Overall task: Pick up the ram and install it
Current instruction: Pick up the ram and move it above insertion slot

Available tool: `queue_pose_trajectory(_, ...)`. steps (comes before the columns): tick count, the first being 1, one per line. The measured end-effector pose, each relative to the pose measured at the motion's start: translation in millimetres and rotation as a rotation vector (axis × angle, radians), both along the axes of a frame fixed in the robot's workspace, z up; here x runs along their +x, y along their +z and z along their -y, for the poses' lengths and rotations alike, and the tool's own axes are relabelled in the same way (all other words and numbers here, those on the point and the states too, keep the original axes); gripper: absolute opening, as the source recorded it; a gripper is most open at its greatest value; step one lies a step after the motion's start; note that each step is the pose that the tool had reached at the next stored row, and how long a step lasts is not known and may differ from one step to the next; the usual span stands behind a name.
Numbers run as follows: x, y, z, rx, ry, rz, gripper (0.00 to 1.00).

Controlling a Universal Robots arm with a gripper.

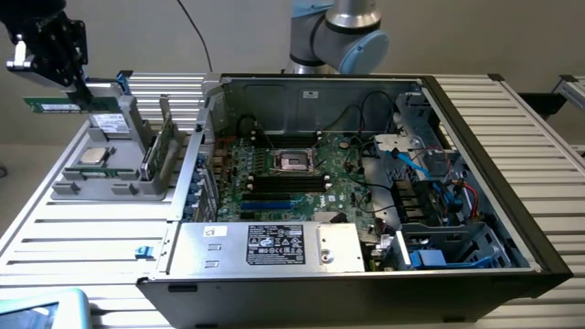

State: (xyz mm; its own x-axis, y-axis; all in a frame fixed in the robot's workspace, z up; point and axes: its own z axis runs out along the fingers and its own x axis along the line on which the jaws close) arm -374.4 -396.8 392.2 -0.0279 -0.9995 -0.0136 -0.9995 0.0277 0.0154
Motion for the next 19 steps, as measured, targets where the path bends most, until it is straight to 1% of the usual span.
queue_pose_trajectory(5, 20.0, 15.2, 0.2, 0.0001, 0.000, -0.0047, 0.13)
queue_pose_trajectory(10, 40.3, 24.9, 0.4, 0.0000, 0.000, -0.0128, 0.13)
queue_pose_trajectory(13, 53.7, 27.7, 0.4, 0.0000, 0.000, -0.0150, 0.13)
queue_pose_trajectory(19, 80.5, 28.6, 0.4, 0.0015, 0.001, -0.0197, 0.13)
